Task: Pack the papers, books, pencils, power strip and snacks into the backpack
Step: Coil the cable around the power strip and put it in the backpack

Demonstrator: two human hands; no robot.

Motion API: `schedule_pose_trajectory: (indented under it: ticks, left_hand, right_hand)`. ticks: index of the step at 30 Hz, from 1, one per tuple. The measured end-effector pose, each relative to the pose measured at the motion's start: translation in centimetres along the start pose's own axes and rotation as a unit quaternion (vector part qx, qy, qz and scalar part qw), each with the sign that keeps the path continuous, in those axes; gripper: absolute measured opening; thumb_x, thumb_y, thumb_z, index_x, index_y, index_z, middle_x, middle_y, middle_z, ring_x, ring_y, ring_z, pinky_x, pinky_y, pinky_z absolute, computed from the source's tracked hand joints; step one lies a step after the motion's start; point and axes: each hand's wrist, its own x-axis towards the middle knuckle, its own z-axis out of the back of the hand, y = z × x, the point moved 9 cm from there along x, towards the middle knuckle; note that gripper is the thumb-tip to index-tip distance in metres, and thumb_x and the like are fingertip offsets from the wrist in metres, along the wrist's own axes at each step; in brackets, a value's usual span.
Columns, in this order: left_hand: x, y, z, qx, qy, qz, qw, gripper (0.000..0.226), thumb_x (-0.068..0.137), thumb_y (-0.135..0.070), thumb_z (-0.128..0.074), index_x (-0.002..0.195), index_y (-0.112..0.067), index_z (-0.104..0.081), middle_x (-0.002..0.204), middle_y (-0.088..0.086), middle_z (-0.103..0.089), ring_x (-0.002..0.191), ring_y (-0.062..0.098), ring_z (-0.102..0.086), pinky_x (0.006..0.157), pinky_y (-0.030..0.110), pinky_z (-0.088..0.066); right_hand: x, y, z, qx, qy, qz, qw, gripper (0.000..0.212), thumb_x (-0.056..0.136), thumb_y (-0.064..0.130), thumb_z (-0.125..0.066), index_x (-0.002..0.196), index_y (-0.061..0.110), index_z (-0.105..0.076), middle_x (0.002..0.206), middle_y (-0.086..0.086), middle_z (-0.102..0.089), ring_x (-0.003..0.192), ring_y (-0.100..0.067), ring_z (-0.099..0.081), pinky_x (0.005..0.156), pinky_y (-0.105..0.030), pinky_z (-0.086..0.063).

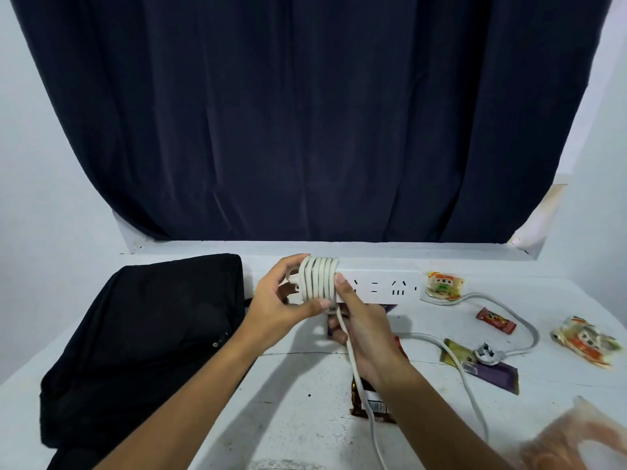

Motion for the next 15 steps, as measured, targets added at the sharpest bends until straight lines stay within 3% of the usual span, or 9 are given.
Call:
schedule_pose_trajectory:
  ticks: [3, 6, 10, 15]
  left_hand:
    - [0.0, -0.1, -0.6, -0.042, -0.035, -0.011, 0.998, 0.064, 0.067, -0.026, -0.085, 0.124, -0.027, -0.055, 0.116, 0.006, -0.063, 0.107, 0.034, -0.063, 0.085, 0.057, -0.054]
    - [0.5, -0.5, -0.9, -0.139, -0.014, 0.015, 0.99, 0.059, 0.073, -0.012, -0.078, 0.126, -0.013, -0.053, 0.116, 0.017, -0.064, 0.104, 0.04, -0.065, 0.08, 0.049, -0.058]
    - [1.3, -0.6, -0.4, -0.199, 0.014, 0.055, 0.978, 0.056, 0.076, -0.007, -0.071, 0.129, -0.008, -0.052, 0.116, 0.015, -0.065, 0.103, 0.032, -0.066, 0.081, 0.046, -0.058]
    - [1.5, -0.5, -0.6, -0.229, 0.025, 0.104, 0.968, 0.036, 0.093, -0.035, -0.054, 0.121, -0.014, -0.062, 0.114, 0.008, -0.067, 0.094, 0.026, -0.066, 0.07, 0.042, -0.058]
  right_hand:
    - [-0.5, 0.8, -0.4, 0.009, -0.005, 0.029, 1.0, 0.044, 0.084, 0.043, -0.069, 0.1, 0.002, -0.071, 0.065, -0.005, -0.061, 0.051, -0.012, -0.052, 0.044, -0.023, -0.038]
    - [-0.7, 2.4, -0.5, -0.002, -0.003, 0.073, 0.997, 0.034, 0.084, 0.038, -0.07, 0.105, 0.01, -0.069, 0.073, -0.006, -0.066, 0.054, -0.013, -0.056, 0.045, -0.025, -0.04]
    - [-0.8, 3.9, 0.0, 0.002, 0.01, 0.073, 0.997, 0.034, 0.082, 0.039, -0.072, 0.106, 0.016, -0.068, 0.081, -0.012, -0.073, 0.063, -0.021, -0.063, 0.047, -0.026, -0.044]
    - [-1.0, 5.4, 0.4, 0.048, 0.013, 0.096, 0.994, 0.026, 0.086, 0.028, -0.07, 0.104, 0.01, -0.068, 0.089, -0.015, -0.073, 0.062, -0.021, -0.063, 0.044, -0.023, -0.045]
